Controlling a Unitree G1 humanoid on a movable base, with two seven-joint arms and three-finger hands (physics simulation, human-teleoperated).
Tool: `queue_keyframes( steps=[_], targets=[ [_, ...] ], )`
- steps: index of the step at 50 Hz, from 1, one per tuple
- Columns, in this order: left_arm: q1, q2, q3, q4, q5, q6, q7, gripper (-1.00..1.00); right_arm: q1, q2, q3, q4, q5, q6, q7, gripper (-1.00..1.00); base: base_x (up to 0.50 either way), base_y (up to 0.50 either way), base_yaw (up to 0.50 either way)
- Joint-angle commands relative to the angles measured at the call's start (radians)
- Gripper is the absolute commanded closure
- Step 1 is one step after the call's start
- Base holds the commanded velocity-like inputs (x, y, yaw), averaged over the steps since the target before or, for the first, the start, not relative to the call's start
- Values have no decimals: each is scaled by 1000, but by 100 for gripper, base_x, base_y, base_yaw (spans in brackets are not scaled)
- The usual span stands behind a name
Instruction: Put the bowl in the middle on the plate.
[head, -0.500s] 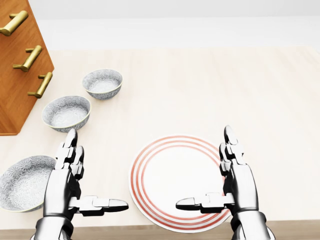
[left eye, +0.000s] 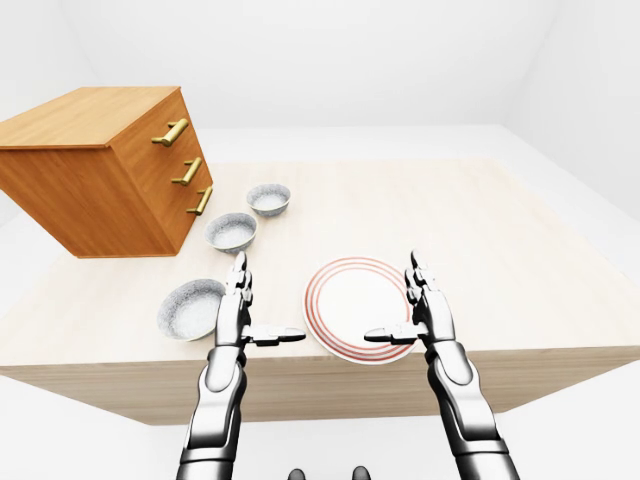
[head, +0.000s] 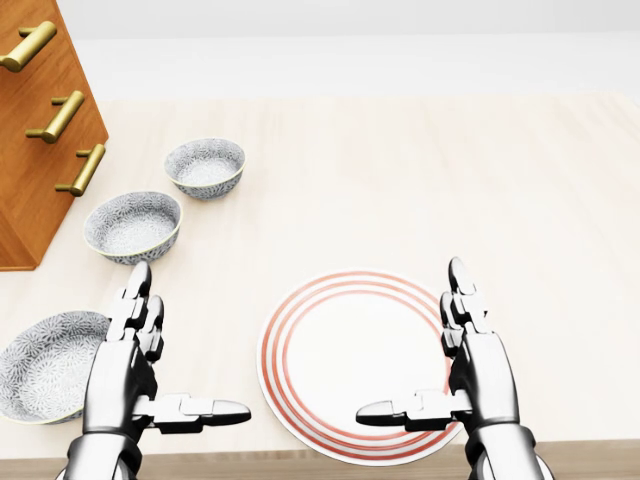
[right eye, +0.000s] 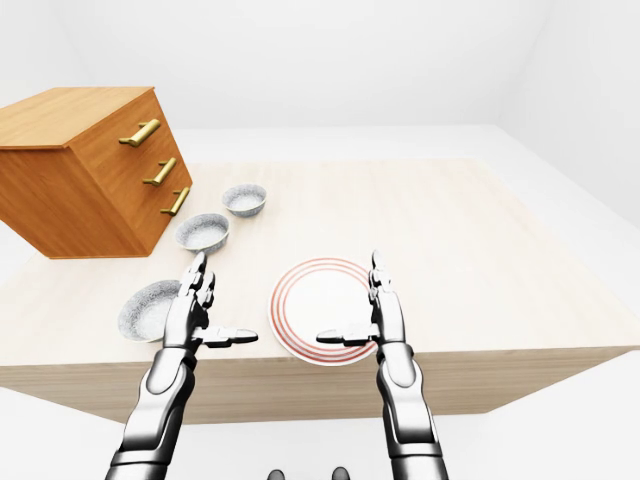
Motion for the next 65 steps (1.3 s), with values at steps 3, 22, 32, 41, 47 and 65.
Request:
queue_keyframes(
  steps=[3,22,32,41,47,65],
  targets=[
    [-2,2,-2,18,17,-9,-1,-100,0,0,6,5,-11,-9,14,-100,0,0,0],
    [3,1,-3,4,21,6,-3,-100,3,-1,12,13,-36,-5,17,-100,0,0,0],
    [-9,3,1,31,21,-8,-4,-100,-7,1,7,15,-36,-10,3,-100,0,0,0],
    [-5,2,-2,26,23,-2,-1,-100,-1,-2,7,3,-40,0,-2,-100,0,0,0],
    [-13,4,3,52,21,-13,3,-100,-2,-11,0,-29,-72,28,-6,-100,0,0,0],
    [-3,3,1,29,29,12,12,-100,40,-81,-139,-346,-140,93,153,-100,0,0,0]
  ],
)
